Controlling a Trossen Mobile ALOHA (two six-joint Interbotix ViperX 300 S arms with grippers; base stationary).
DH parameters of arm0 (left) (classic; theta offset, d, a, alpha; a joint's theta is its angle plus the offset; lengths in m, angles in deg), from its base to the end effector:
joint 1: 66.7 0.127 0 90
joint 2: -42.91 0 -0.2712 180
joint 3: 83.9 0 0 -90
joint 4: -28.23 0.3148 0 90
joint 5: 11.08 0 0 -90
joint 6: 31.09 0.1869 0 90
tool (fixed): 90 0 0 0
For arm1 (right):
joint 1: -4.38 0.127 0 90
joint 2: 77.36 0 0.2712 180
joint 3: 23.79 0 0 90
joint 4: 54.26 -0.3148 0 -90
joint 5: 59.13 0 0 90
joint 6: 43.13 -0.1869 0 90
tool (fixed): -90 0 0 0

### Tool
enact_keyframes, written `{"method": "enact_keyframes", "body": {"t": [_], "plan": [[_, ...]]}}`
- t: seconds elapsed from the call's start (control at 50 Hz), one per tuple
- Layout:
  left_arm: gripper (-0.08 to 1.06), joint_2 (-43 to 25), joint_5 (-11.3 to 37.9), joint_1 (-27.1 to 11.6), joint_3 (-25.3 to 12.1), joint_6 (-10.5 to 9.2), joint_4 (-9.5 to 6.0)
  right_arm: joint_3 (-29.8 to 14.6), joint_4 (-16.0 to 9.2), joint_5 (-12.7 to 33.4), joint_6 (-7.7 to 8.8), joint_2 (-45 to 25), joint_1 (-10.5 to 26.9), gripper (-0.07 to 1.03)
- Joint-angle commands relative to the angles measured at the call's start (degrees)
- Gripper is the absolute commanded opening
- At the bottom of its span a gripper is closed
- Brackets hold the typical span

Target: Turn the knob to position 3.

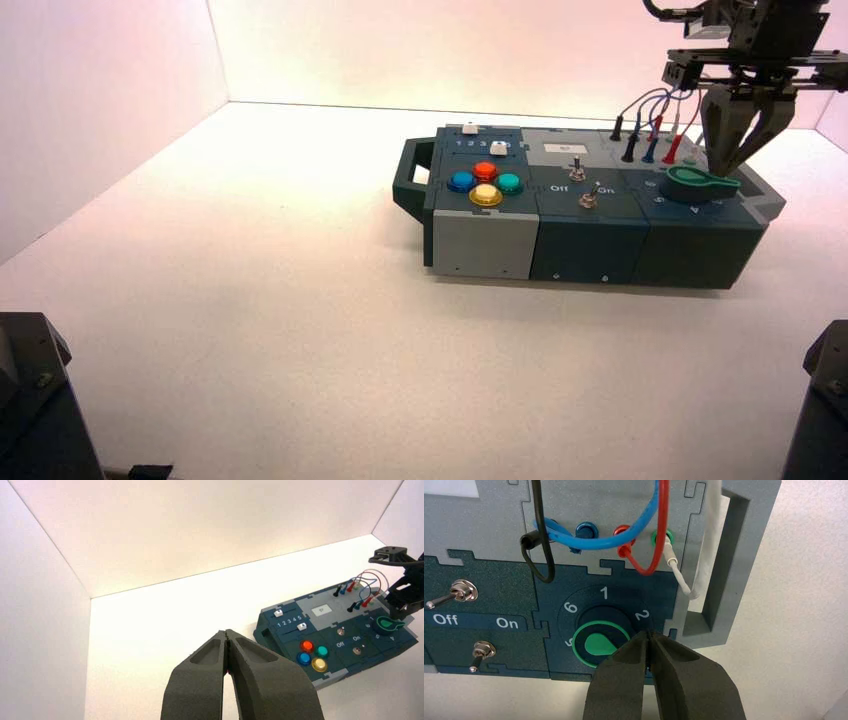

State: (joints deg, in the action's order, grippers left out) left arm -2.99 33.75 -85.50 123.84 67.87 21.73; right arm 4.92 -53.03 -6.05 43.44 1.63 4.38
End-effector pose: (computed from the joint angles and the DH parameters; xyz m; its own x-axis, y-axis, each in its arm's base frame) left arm 0.2578 -0.1035 0.3221 0.8052 -0.3584 -0.4724 0.4206 0.9068 0.0289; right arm 0.2848 -0.0032 0.0054 -0.0487 -0.0172 -0.9987 0.0461 0.9988 -0.0194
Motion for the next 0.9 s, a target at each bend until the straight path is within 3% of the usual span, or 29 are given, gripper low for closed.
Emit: {"method": "enact_keyframes", "body": {"t": [0.02, 0.9], "plan": [[-0.03, -0.4, -0.7, 0.1, -2.0, 0.35, 0.09, -0.4, 0.1, 0.0, -0.26, 1.6, 0.2, -0.02], [-0.03, -0.5, -0.7, 0.0, -2.1, 0.35, 0.09, -1.8, 0.4, 0.3, -0.62, 1.1, 0.2, -0.02]]}}
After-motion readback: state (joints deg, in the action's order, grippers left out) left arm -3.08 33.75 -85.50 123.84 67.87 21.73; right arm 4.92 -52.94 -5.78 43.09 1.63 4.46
